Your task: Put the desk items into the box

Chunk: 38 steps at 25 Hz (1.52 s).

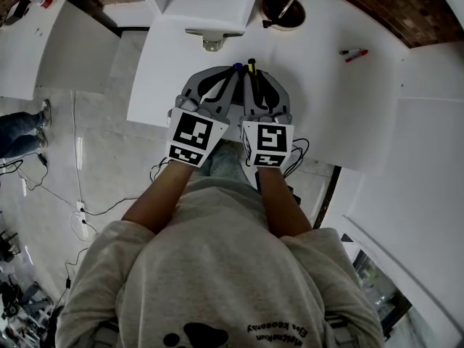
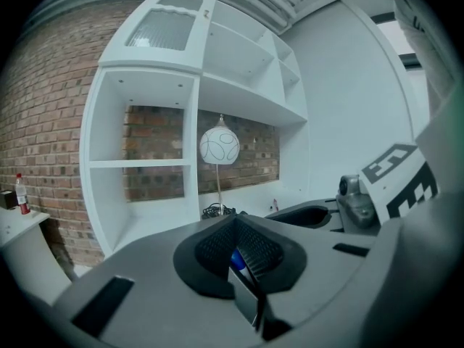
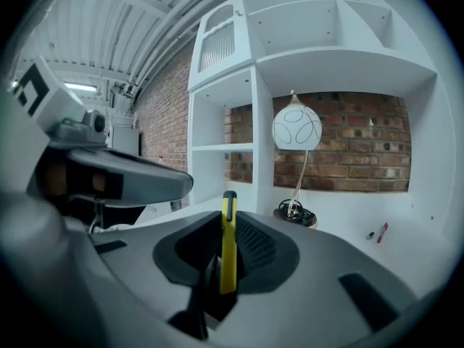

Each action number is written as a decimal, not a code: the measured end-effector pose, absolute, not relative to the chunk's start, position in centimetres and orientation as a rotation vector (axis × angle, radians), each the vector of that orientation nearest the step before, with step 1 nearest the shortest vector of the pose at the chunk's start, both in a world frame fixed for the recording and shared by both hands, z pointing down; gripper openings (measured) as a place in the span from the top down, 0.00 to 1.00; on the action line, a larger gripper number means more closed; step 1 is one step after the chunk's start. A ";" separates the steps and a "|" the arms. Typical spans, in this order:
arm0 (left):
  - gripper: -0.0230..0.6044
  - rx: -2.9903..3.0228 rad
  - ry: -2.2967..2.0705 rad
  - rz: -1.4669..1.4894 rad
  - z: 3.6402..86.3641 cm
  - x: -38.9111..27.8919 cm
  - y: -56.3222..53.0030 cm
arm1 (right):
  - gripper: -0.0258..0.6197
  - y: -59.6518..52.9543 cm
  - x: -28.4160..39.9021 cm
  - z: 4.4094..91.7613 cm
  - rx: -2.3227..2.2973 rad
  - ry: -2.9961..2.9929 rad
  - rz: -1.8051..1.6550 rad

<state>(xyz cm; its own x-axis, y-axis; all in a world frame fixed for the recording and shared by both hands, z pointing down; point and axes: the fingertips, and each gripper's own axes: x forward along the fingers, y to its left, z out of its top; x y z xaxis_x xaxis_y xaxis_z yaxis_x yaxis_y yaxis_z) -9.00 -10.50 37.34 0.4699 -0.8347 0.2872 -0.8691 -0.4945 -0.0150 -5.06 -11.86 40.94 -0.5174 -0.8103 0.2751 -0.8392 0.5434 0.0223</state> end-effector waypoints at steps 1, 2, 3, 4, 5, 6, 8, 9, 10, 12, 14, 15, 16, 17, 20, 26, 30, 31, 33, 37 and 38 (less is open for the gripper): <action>0.96 2.576 -1.505 0.389 37.3 -9.1 -10.4 | 0.85 -11.7 -5.1 41.3 1.364 -2.516 0.172; 0.96 2.575 -1.508 0.388 37.2 -9.2 -10.3 | 0.85 -11.4 -5.2 41.8 1.342 -2.500 0.179; 0.96 2.574 -1.511 0.387 37.2 -9.3 -10.2 | 0.85 -11.2 -5.3 42.3 1.314 -2.481 0.187; 0.96 2.575 -1.512 0.386 37.1 -9.4 -10.2 | 0.85 -11.1 -5.4 42.8 1.285 -2.460 0.196; 0.96 2.576 -1.512 0.386 37.0 -9.4 -10.2 | 0.85 -10.9 -5.5 43.2 1.255 -2.440 0.202; 0.96 2.578 -1.512 0.386 37.0 -9.4 -10.2 | 0.85 -10.7 -5.7 43.6 1.225 -2.423 0.198; 0.96 2.581 -1.510 0.388 37.0 -9.4 -10.1 | 0.85 -10.5 -6.0 44.1 1.163 -2.389 0.166; 0.96 2.581 -1.509 0.389 37.0 -9.4 -10.0 | 0.85 -10.5 -6.2 44.2 1.132 -2.372 0.151; 0.96 2.581 -1.509 0.391 37.0 -9.5 -10.0 | 0.85 -10.4 -6.4 44.4 1.105 -2.356 0.147; 0.96 2.579 -1.507 0.393 37.2 -9.6 -9.8 | 0.85 -10.4 -6.6 44.8 1.054 -2.326 0.169; 0.96 2.577 -1.502 0.394 37.3 -9.7 -9.7 | 0.85 -10.2 -6.7 45.3 0.986 -2.279 0.206; 0.96 2.576 -1.500 0.393 37.3 -9.7 -9.7 | 0.85 -10.1 -6.7 45.6 0.940 -2.245 0.220; 0.96 2.575 -1.500 0.392 37.3 -9.8 -9.7 | 0.85 -9.9 -6.8 45.8 0.893 -2.209 0.234; 0.96 2.574 -1.499 0.392 37.3 -9.8 -9.7 | 0.85 -9.8 -7.0 46.0 0.852 -2.177 0.253; 0.96 2.568 -1.495 0.403 37.4 -9.9 -9.6 | 0.85 -9.6 -7.2 46.5 0.790 -2.126 0.349; 0.96 2.534 -1.475 0.439 38.3 -10.6 -9.6 | 0.76 -9.3 -7.0 45.8 0.868 -2.219 0.463; 0.96 2.548 -1.480 0.425 37.8 -10.6 -9.5 | 0.76 -9.2 -6.0 43.6 1.051 -2.317 0.404; 0.96 2.553 -1.482 0.413 37.5 -10.6 -9.6 | 0.76 -9.2 -5.8 42.8 1.095 -2.339 0.377; 0.96 2.555 -1.487 0.377 36.7 -10.4 -9.6 | 0.76 -9.2 -5.3 41.1 1.179 -2.376 0.330; 0.96 2.579 -1.501 0.323 34.7 -9.8 -9.5 | 0.85 -9.1 -3.9 38.1 1.329 -2.407 0.298; 0.96 2.590 -1.499 0.309 34.1 -9.6 -9.5 | 0.86 -9.1 -3.6 37.2 1.359 -2.419 0.284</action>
<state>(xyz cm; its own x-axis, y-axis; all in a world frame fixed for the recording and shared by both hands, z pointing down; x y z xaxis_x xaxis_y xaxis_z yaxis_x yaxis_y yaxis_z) -9.58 -9.45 34.11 0.4845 -0.8405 0.2426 -0.8678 -0.4967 0.0125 -3.62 -9.09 37.20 -0.4786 -0.7838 0.3957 -0.8542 0.5199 -0.0032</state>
